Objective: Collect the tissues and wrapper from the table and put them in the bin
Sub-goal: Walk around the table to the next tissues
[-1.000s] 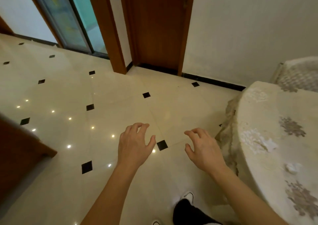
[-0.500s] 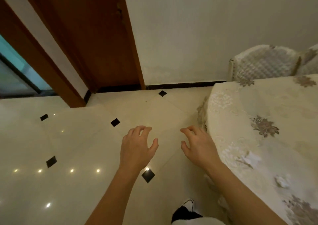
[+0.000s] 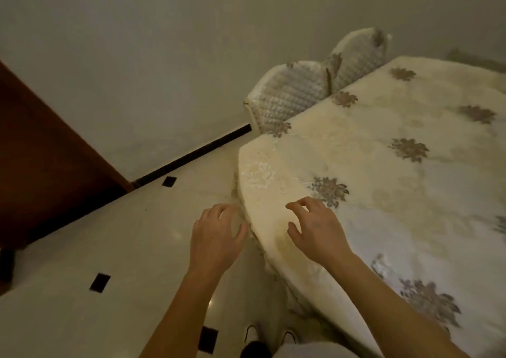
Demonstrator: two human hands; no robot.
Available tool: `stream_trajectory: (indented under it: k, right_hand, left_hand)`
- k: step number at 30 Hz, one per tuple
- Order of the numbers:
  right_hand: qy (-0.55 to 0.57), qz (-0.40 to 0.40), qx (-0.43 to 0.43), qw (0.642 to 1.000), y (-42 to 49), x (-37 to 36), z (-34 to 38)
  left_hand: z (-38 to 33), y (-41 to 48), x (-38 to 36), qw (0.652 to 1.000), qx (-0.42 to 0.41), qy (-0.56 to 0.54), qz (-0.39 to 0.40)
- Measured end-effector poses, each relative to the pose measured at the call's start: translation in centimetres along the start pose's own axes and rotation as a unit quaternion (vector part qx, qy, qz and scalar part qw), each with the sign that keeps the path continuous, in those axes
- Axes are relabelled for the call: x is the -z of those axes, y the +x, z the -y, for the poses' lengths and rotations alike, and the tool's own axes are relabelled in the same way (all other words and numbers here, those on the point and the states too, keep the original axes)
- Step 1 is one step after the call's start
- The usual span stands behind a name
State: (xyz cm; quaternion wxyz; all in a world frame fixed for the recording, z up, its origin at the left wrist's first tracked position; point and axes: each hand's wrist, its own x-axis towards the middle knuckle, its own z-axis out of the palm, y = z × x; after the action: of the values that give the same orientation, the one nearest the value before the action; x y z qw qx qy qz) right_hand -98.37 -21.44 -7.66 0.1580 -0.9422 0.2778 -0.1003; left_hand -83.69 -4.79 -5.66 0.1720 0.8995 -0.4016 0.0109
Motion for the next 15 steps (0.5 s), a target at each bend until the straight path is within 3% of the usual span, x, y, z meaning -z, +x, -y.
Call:
stream_trajectory:
  k: [7, 15]
  right_hand:
    - [-0.001, -0.037, -0.184, 0.982, -4.2, 1.5, -6.0]
    - [0.014, -0.053, -0.371, 0.927, -12.3, 0.5, -10.3]
  left_hand:
    - [-5.2, 5.4, -4.3, 0.986, -0.132, -0.058, 0.085]
    - [-8.4, 5.5, -10.4, 0.948, -0.228, -0.101, 0.198]
